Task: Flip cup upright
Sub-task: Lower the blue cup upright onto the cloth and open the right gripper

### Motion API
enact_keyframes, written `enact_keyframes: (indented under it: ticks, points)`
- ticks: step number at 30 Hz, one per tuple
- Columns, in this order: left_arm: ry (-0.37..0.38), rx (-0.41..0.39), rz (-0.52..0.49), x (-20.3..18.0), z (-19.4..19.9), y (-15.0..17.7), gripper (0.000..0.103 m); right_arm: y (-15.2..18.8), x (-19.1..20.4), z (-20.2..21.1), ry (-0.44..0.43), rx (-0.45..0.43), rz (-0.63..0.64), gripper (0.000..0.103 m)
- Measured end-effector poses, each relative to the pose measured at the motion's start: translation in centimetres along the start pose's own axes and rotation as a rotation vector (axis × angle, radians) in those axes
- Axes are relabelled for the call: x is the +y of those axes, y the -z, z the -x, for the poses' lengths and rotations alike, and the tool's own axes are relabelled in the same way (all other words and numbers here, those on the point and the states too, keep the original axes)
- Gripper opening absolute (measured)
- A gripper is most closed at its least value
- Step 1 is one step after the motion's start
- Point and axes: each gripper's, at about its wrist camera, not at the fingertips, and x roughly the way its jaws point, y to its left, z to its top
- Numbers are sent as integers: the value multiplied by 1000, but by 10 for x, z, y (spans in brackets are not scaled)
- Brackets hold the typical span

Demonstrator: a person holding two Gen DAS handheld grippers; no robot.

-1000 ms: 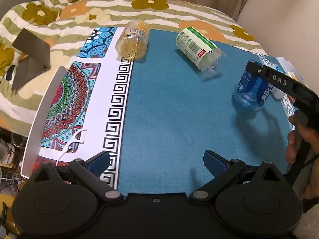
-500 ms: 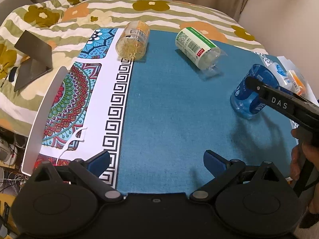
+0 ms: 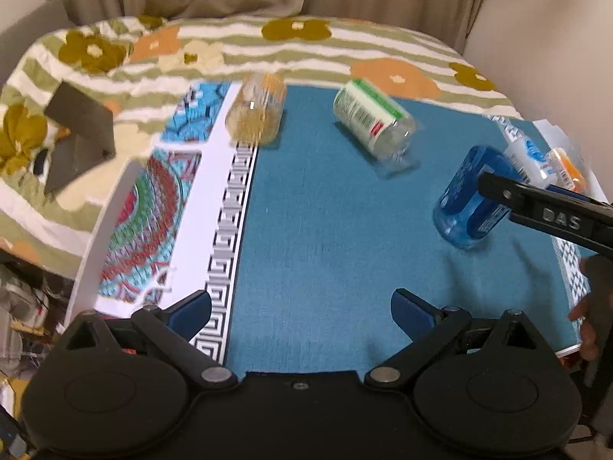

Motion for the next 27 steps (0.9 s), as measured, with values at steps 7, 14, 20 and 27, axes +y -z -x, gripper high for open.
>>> enact_keyframes:
  ticks: [7, 14, 20, 27]
  points:
    - [-18, -75, -36, -16, 34, -16, 102, -26, -10, 56, 43, 71, 26, 103]
    - [-44, -142, -81, -33, 57, -22, 102, -31, -31, 89, 89, 181, 32, 103]
    - [-46, -171, -82, -38, 62, -18, 102, -20, -45, 100, 142, 240, 19, 103]
    - [-36, -176, -82, -43, 63, -12, 102, -11, -55, 104, 157, 271, -16, 103]
